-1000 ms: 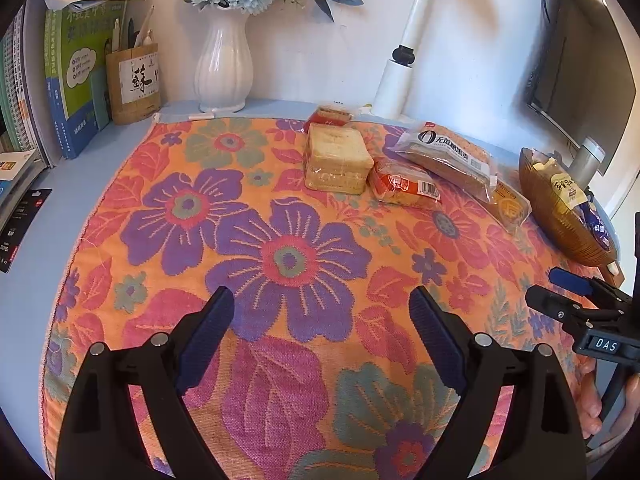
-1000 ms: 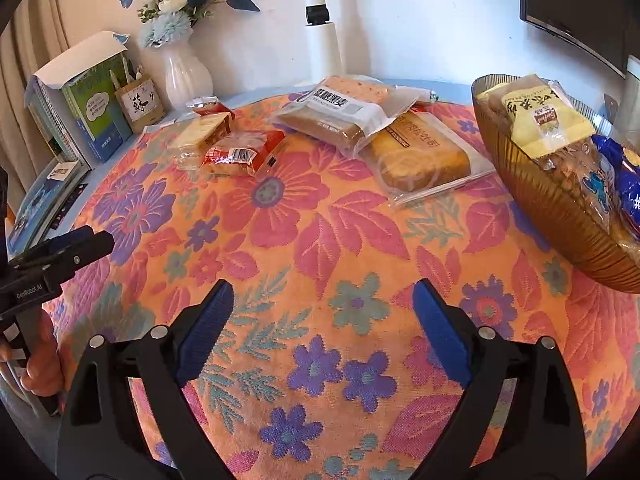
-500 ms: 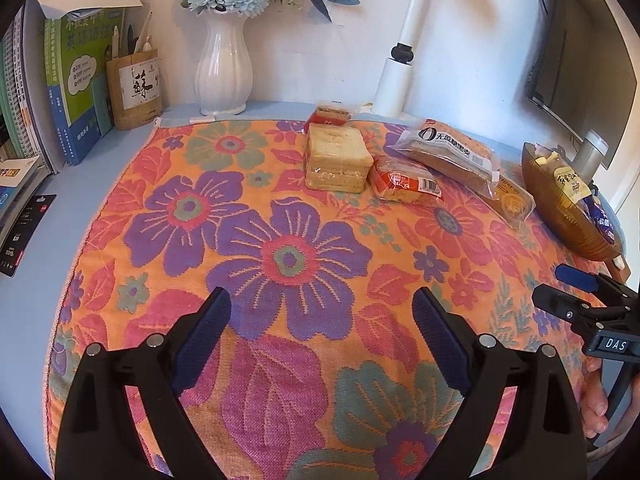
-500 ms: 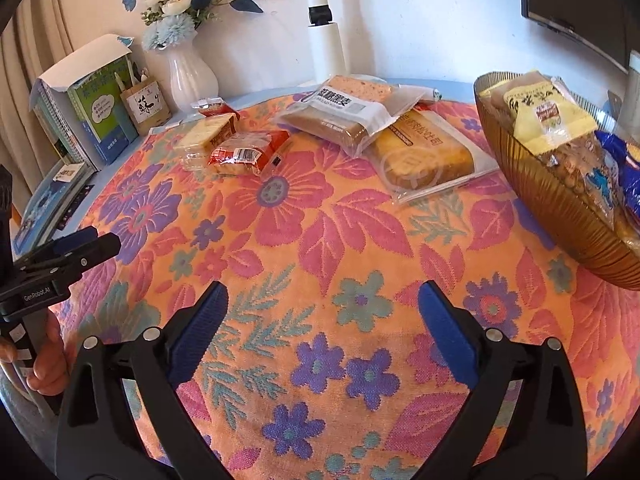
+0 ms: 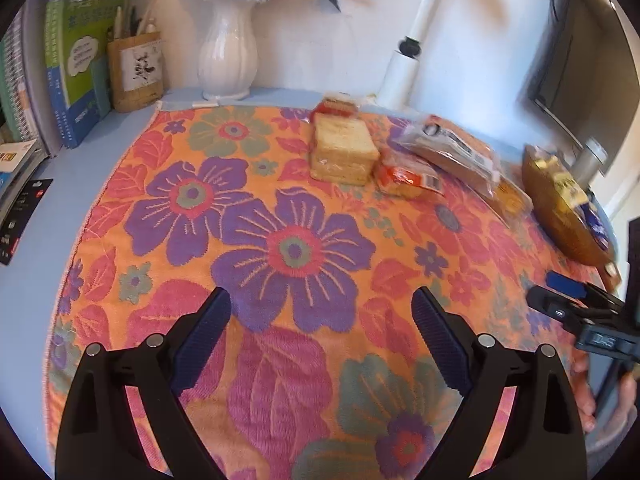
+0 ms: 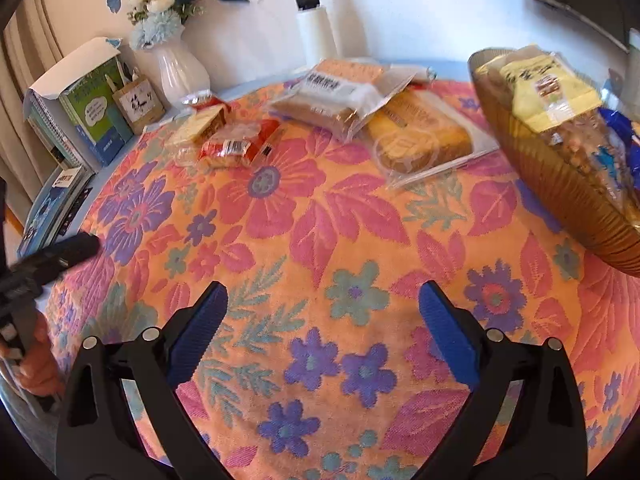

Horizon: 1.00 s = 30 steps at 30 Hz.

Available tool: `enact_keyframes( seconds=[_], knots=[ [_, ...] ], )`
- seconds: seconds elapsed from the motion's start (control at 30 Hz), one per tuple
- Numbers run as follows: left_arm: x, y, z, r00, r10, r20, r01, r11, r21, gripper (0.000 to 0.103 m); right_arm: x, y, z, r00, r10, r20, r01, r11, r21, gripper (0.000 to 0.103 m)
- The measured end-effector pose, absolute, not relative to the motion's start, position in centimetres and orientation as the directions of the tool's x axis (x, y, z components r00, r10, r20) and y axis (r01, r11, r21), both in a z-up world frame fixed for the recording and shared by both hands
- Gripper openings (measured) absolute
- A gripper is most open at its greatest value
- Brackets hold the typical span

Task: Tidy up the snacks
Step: 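Move both open tools back over the snacks on the cloth, then grasp the sliced bread pack with the left tool while the right grasps the red-wrapped cake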

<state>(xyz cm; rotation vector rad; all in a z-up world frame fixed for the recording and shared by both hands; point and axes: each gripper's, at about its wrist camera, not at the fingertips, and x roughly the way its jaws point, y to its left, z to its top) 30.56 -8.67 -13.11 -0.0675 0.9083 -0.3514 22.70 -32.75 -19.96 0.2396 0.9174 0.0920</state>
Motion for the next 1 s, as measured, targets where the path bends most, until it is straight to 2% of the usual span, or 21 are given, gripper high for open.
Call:
enact_keyframes(
  seconds=[0.13,0.27,0.33,0.43,0.57,0.63,0.67,0.77,0.83,0.9,1.0],
  knots=[
    [31.5,-7.9,-7.9,0.582,-0.366,-0.726,0.326,0.923,-0.203,0.091,24.8,-31.2,-17.6,0.573,0.220,-0.790,-0.053,0.971,0.232,0.097],
    [36.3,-9.0,-5.1,0.559,-0.381,-0.736,0.355,0.913,-0.203,0.091,28.5,-28.8,-15.7,0.569,0.176,-0.803,-0.128,0.984,0.125,0.096],
    [40.0,-10.7,-6.0,0.529,-0.389,-0.754,0.361,0.907,-0.215,0.091,30.7,-27.6,-16.1,0.582,0.148,-0.800,-0.165,0.984,0.062,0.092],
    [44.0,-13.2,-9.0,0.497,-0.358,-0.791,0.339,0.919,-0.202,0.090,33.8,-27.5,-17.8,0.544,0.198,-0.815,-0.197,0.975,0.106,0.071],
    [47.0,-15.3,-12.9,0.500,-0.299,-0.813,0.314,0.937,-0.152,0.087,35.9,-27.8,-19.2,0.540,0.248,-0.804,-0.222,0.964,0.147,0.071],
    [47.6,-15.4,-13.9,0.493,-0.300,-0.817,0.311,0.937,-0.157,0.079,36.4,-27.6,-19.6,0.543,0.259,-0.798,-0.245,0.959,0.145,0.071],
    [48.0,-15.2,-14.3,0.487,-0.303,-0.819,0.309,0.937,-0.163,0.072,36.5,-27.3,-19.8,0.539,0.263,-0.800,-0.250,0.957,0.146,0.064],
    [48.3,-14.4,-15.2,0.457,-0.354,-0.816,0.305,0.924,-0.230,0.072,36.1,-26.2,-20.2,0.537,0.265,-0.801,-0.272,0.953,0.134,0.055],
    [48.0,-13.9,-15.1,0.450,-0.357,-0.819,0.311,0.922,-0.231,0.070,35.3,-25.4,-19.9,0.527,0.299,-0.795,-0.308,0.940,0.150,0.050],
    [47.5,-13.4,-14.9,0.446,-0.348,-0.825,0.320,0.923,-0.216,0.070,34.3,-24.1,-19.5,0.484,0.385,-0.786,-0.368,0.904,0.216,0.049],
    [47.0,-12.3,-14.6,0.455,-0.357,-0.816,0.328,0.919,-0.219,0.070,32.9,-23.3,-18.6,0.485,0.396,-0.780,-0.404,0.892,0.203,0.050]
  ],
)
